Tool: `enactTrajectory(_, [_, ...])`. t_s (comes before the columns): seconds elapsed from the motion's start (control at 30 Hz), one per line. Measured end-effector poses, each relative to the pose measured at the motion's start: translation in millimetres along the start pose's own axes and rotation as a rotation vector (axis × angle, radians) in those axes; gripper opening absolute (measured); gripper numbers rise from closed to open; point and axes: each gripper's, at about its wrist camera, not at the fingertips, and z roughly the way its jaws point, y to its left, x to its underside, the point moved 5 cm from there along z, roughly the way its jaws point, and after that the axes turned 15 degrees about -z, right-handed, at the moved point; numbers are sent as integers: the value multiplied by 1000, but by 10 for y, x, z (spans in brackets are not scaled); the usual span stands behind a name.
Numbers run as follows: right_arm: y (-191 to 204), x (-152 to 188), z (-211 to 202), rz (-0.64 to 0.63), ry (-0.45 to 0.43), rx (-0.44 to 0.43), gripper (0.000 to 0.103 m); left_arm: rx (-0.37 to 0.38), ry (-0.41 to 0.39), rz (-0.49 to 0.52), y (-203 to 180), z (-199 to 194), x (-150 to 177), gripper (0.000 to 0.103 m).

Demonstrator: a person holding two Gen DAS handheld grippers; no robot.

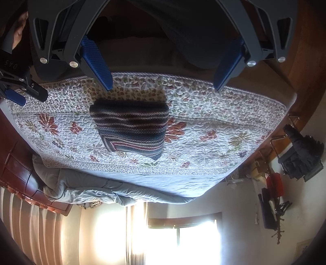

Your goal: Fold small clothes

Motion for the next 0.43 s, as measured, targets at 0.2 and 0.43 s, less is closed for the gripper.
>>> enactTrajectory(0.2, [-36,20,9,7,3,3,100,2,13,-1,-12,15,14,99])
enactTrajectory(0.43, [-42,29,7,7,0,5,100,22,32,-8,-39,11,29,99])
